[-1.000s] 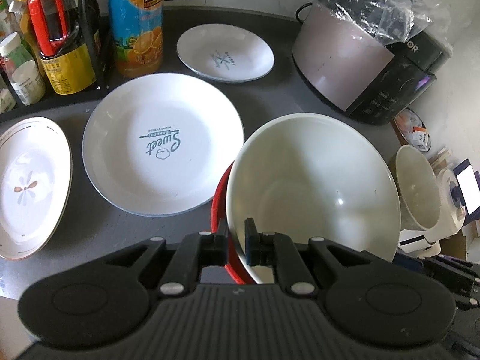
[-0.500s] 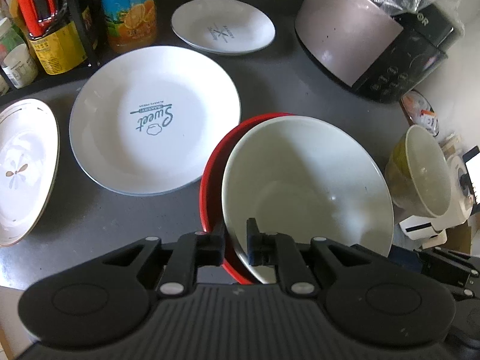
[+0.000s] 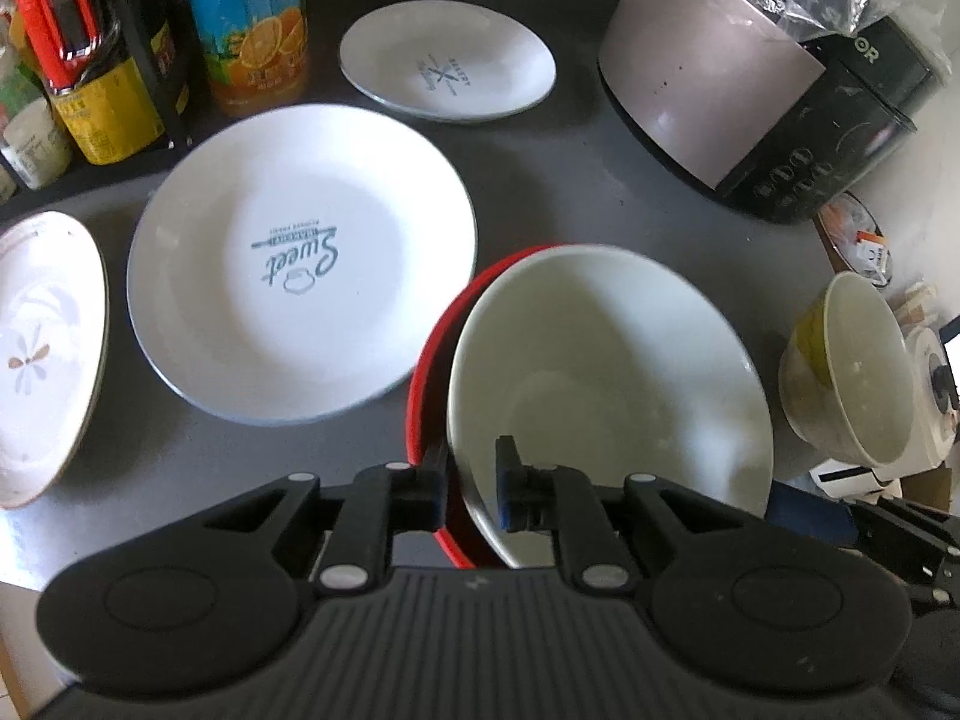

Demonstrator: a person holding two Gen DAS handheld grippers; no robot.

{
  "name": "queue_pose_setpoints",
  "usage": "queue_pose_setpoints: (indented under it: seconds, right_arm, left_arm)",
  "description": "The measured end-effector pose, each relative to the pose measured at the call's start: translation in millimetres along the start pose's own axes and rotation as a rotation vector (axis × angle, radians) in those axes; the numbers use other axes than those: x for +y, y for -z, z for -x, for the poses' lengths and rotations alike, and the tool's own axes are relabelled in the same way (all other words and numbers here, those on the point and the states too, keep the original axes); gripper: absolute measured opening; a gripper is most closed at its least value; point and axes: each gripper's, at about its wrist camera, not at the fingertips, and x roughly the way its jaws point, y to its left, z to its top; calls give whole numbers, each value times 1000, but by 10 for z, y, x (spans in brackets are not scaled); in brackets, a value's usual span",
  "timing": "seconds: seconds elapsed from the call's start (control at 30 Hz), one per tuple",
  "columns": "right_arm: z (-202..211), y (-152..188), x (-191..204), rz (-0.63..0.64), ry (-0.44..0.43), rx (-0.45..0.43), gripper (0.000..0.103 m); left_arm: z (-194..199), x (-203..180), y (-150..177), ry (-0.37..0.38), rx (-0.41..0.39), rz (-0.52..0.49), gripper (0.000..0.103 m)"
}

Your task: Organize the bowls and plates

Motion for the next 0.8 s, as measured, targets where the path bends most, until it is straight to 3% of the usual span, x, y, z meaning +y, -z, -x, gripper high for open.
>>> queue_pose_setpoints:
  seconds: [0.1,0.2,0.27,0.33,0.6,0.8]
  right_arm:
    - [123,-37,-27,14,-15,-31,75]
    - [227,-59,-122,0,-34,-54,77]
    - [273,-69,-207,-21,-49,-61,77]
    - [323,-70,-306,-36,-53,-69,77]
    - [465,-39,-771,-87,-27,-92,77]
    - [526,-10,-1131,-114,-58,-80,75]
  left_arm:
    - [9,-1,-86,4,31,12,23]
    - [89,-17,-117,-8,9,4,39]
    - [188,-72,-120,-44,-33,-25,65]
    - [290,-146,-133,-56,-72,-52,72]
    - [385,-506,-275,-45,-104,-112,76]
    - [353,-775,-376,-37,-113,-152,76]
